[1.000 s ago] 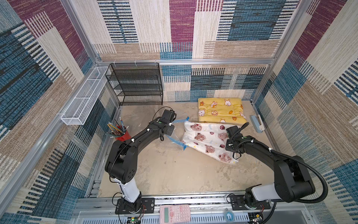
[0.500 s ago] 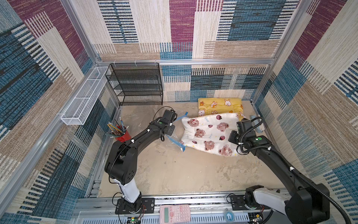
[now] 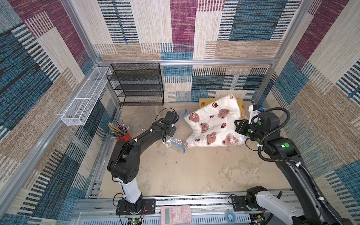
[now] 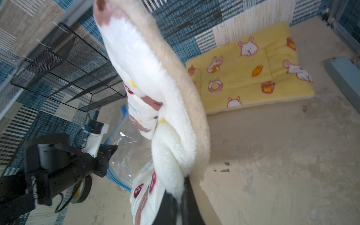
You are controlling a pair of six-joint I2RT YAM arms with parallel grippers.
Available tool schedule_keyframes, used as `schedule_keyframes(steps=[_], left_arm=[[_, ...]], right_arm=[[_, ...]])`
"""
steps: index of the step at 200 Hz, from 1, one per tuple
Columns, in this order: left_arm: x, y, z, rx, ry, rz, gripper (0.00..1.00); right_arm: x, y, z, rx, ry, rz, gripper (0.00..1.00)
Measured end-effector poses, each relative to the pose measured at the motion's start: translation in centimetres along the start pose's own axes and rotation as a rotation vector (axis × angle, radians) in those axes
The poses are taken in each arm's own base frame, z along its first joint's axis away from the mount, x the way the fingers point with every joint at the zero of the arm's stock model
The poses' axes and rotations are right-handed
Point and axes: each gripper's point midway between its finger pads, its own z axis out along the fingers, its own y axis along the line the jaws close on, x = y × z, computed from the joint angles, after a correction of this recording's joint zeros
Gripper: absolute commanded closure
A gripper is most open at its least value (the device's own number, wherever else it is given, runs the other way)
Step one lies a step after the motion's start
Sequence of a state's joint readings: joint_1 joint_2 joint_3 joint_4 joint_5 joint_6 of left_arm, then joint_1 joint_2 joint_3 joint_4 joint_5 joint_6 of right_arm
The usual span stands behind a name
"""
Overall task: Take the blanket out of the vacuum bag
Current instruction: Place the blanket at the center of the board.
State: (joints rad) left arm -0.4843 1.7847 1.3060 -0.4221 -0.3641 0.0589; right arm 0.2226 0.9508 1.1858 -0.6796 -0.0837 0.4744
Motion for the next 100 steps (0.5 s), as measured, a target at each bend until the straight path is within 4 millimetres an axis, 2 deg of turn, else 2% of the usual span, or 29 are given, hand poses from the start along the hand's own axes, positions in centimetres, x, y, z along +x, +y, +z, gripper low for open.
schedule_keyframes(steps=[11,27,47,74,89,100], left_arm=[[0.2,-0.1,0.2,0.0,0.006,0.003,1.0],[0.3,-0.1,0.4,-0.003,0.011,0.005,1.0],[0.4,-0.1,0.5,-0.007,0.014,0.011,1.0],[0.6,-0.1,0.9,-0.02,0.026,0.024,1.0],[0.8,-0.2,1.0,-0.019,0.031,0.029,1.0],[0.7,-0.2,1.0,-0.02,0.03,0.028,1.0]], right_arm=[[-0.8,0.2,-0.5,0.004,-0.023,-0.008,1.0],[-0.9,-0.6,-0.4,0.053,-0.021,-0.023,1.0],[-0.2,-2.9,-0.6,0.171,-0.002,-0.032,1.0],[-1.1,-5.4,-1.9,0.324,-0.053,-0.058,1.0],[-0.4,-6.7,-1.0,0.383,-0.03,-0.072,1.0],[1.5,-8.2,0.7,0.422,0.033,-0.087,1.0]])
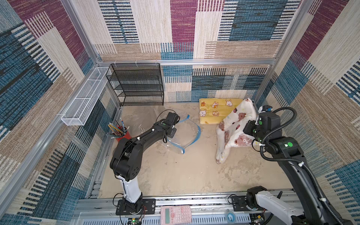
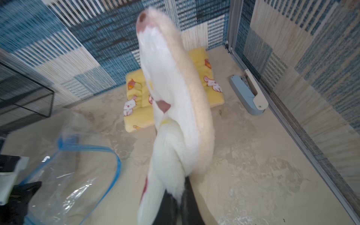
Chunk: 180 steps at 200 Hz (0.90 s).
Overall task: Take the blanket out of the vacuum bag
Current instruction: Place the blanket at the center of the board.
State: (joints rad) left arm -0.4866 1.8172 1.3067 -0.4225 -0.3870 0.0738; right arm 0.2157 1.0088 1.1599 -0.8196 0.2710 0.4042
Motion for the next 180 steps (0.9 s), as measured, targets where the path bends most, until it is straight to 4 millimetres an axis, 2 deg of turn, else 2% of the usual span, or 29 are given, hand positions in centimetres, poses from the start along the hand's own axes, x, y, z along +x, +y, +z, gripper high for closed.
schedule_keyframes(steps=[14,23,39,55,102,147,168,180], left_arm=[[-0.1,0.0,-0.1,-0.001,-0.002,0.001,1.0],[-0.1,-0.1,-0.2,0.0,-0.006,0.002,1.0],[-0.3,-0.1,-0.5,-0.002,-0.014,0.004,1.0],[-0.5,-0.2,-0.7,-0.002,-0.02,0.008,1.0],[-0.6,-0.3,-0.9,-0.001,-0.026,0.011,1.0],[-0.8,-0.2,-1.2,-0.001,-0.034,0.008,1.0],[-0.8,-0.2,-1.3,-0.001,-0.034,0.008,1.0],[-0.8,-0.2,-1.4,-0.001,-0.035,0.008,1.0]], right_arm=[[4.2,-0.6,3.1,0.032,0.12,-0.033,1.0],[6.9,-1.4,4.4,0.06,0.188,-0.048,1.0],[9.7,-2.6,5.8,0.109,0.255,-0.053,1.0],[10.9,-3.4,6.8,0.157,0.283,-0.049,0.99],[11.8,-5.0,8.7,0.256,0.279,-0.052,0.97],[16.4,-7.1,11.7,0.329,0.399,-0.054,0.98],[18.5,-6.8,13.0,0.296,0.461,-0.04,1.0],[19.3,-5.9,13.8,0.243,0.492,-0.035,1.0]])
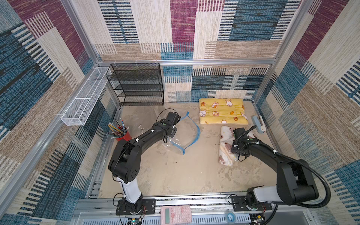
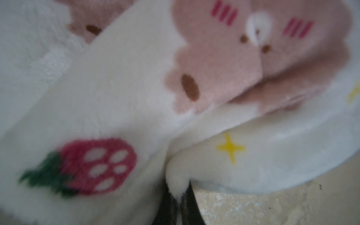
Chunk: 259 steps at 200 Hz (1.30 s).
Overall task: Take the blanket out of the vacuum bag
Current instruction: Place the blanket at the center of the board.
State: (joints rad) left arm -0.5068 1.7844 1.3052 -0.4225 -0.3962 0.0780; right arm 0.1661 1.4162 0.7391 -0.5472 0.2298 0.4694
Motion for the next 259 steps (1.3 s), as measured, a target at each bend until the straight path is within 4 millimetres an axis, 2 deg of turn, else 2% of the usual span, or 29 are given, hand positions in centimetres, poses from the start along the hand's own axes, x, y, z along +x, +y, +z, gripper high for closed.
schedule_keyframes(steps=[30,69,89,117,142,157,171,175,183,189,192,205,222,239,259], left_arm=[[-0.1,0.1,-0.2,-0.001,-0.005,-0.002,1.0],[-0.1,0.0,-0.2,0.0,-0.005,-0.001,1.0],[-0.1,0.1,-0.2,-0.005,-0.005,-0.001,1.0],[-0.1,0.2,-0.2,-0.013,-0.005,0.0,1.0],[-0.1,0.2,-0.3,-0.014,-0.006,0.002,1.0],[-0.1,0.2,-0.3,-0.015,-0.006,0.003,1.0],[-0.1,0.2,-0.3,-0.016,-0.006,0.004,1.0],[-0.1,0.2,-0.3,-0.016,-0.006,0.004,1.0],[-0.1,0.2,-0.2,-0.017,-0.006,0.004,1.0],[-0.1,0.2,-0.2,-0.017,-0.005,0.004,1.0],[-0.1,0.2,-0.2,-0.017,-0.005,0.004,1.0],[0.0,0.2,-0.2,-0.017,-0.004,0.004,1.0],[-0.1,0.2,-0.2,-0.017,-0.006,0.004,1.0],[-0.1,0.2,-0.3,-0.017,-0.007,0.004,1.0],[-0.1,0.2,-0.3,-0.017,-0.008,0.004,1.0]], right_arm=[[0.3,4.5,0.6,-0.218,0.042,-0.048,1.0],[2.7,11.9,-1.4,-0.473,0.111,-0.257,1.0],[3.6,13.5,-2.1,-0.512,0.135,-0.326,1.0],[2.4,12.2,-2.9,-0.432,0.085,-0.344,1.0],[-0.6,9.8,-4.3,-0.287,-0.039,-0.344,0.99],[-2.1,7.9,-4.6,-0.169,-0.098,-0.337,0.91],[-2.6,6.1,-4.5,-0.066,-0.121,-0.338,0.83],[-2.7,5.6,-4.4,-0.034,-0.123,-0.339,0.78],[-2.9,4.4,-4.2,0.034,-0.131,-0.337,0.61],[-3.1,3.7,-4.1,0.083,-0.133,-0.331,0.54],[-3.2,3.3,-4.0,0.11,-0.132,-0.33,0.45],[-3.7,1.7,-3.7,0.227,-0.134,-0.322,0.33],[-4.6,0.0,-4.2,0.352,-0.151,-0.3,0.29],[-5.7,-1.3,-5.5,0.44,-0.198,-0.267,0.28],[-6.8,-1.0,-7.3,0.399,-0.255,-0.237,0.29]])
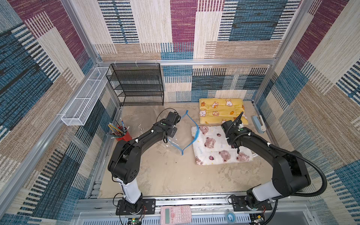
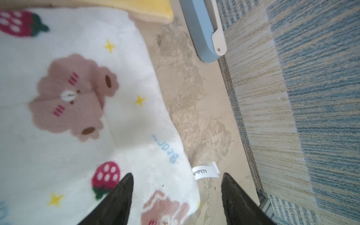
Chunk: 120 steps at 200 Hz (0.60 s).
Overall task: Take the blanket out of the vacuum bag
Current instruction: Place the blanket at the center of the board, then place the vacuum bag at the center of the board.
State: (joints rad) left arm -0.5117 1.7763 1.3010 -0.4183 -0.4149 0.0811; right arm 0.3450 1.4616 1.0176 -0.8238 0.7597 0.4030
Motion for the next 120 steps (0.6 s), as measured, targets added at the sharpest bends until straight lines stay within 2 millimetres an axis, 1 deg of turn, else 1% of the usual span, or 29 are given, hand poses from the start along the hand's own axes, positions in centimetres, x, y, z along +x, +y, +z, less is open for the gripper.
schedule_keyframes(steps=[13,24,35,44,58,65,81,95,109,117,120], left_arm=[[0.0,0.0,0.0,0.0,0.0,0.0,1.0],[0.0,0.0,0.0,0.0,0.0,0.0,1.0],[0.0,0.0,0.0,0.0,0.0,0.0,1.0],[0.0,0.0,0.0,0.0,0.0,0.001,1.0],[0.0,0.0,0.0,-0.001,0.0,0.001,1.0],[0.0,0.0,0.0,-0.001,0.0,0.001,1.0],[0.0,-0.1,-0.1,-0.003,-0.001,0.003,1.0],[0.0,-0.1,-0.1,-0.003,-0.001,0.002,1.0],[-0.1,-0.2,0.0,0.0,-0.001,0.0,1.0],[-0.2,-0.3,0.1,0.004,-0.001,-0.003,1.0],[-0.2,-0.4,0.1,0.005,-0.001,-0.003,0.98]], right_arm=[[-0.9,1.0,-1.5,-0.135,-0.04,0.038,0.31],[-1.5,2.4,-3.0,-0.284,-0.076,0.079,0.33],[-1.6,4.2,-4.2,-0.423,-0.093,0.104,0.33],[-1.4,5.6,-4.7,-0.515,-0.091,0.111,0.34],[-0.6,7.5,-4.7,-0.61,-0.062,0.112,0.37],[-0.1,8.3,-4.2,-0.637,-0.039,0.116,0.38],[1.3,9.5,-2.9,-0.67,0.012,0.124,0.4],[2.3,9.9,-2.5,-0.698,0.036,0.136,0.38],[2.1,10.0,-2.9,-0.733,0.0,0.155,0.34],[1.4,9.9,-3.5,-0.76,-0.043,0.175,0.31],[1.2,9.8,-3.7,-0.766,-0.06,0.182,0.31]])
